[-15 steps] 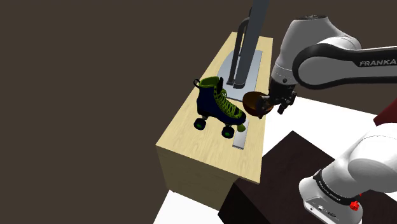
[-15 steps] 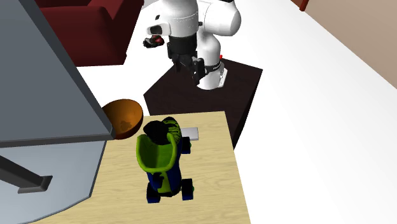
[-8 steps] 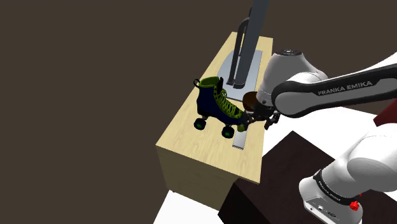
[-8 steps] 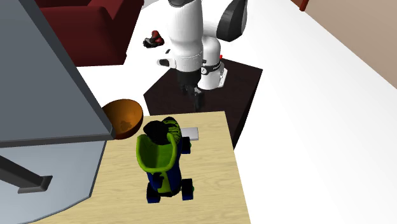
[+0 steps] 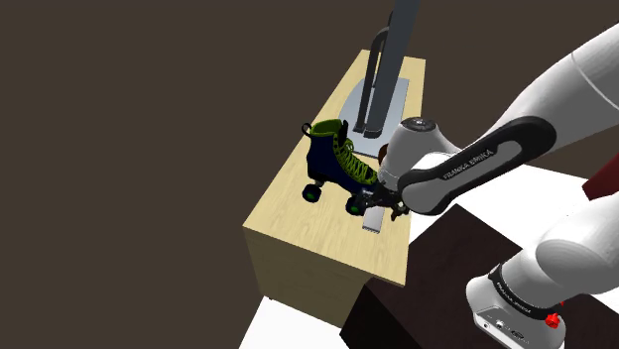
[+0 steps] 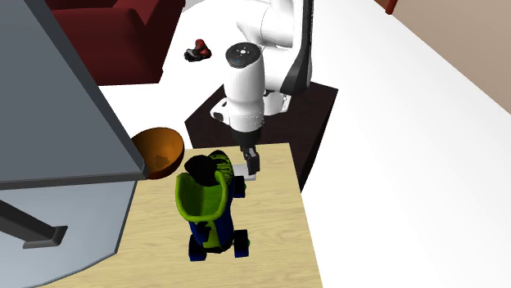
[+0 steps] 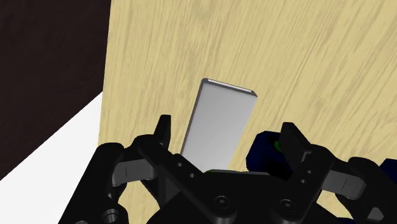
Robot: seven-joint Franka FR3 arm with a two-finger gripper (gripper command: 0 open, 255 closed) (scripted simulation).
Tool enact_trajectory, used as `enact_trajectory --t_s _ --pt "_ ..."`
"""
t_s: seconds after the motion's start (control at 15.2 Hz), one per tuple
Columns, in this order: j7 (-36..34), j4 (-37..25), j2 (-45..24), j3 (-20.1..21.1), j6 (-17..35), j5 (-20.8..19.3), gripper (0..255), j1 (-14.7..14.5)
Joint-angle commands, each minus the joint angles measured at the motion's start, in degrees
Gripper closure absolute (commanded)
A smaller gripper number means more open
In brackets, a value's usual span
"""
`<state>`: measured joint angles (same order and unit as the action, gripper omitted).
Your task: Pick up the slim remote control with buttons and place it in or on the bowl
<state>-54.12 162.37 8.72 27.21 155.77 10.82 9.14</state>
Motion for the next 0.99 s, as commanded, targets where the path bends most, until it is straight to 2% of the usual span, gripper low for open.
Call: enact_trajectory --t_s 0.0,0.4,0.86,0.92 --pt "-2.5 -0.2 -3.3 0.8 3.3 -2.2 0 1.1" --pt "-9.1 -0.5 -10.4 0.6 9.5 -11.6 0 3.1" --pt "-9.1 -0.5 -10.4 0.5 9.5 -11.5 0 3.0" --pt "-9.1 -0.5 -10.4 0.5 9.5 -11.5 255 3.0"
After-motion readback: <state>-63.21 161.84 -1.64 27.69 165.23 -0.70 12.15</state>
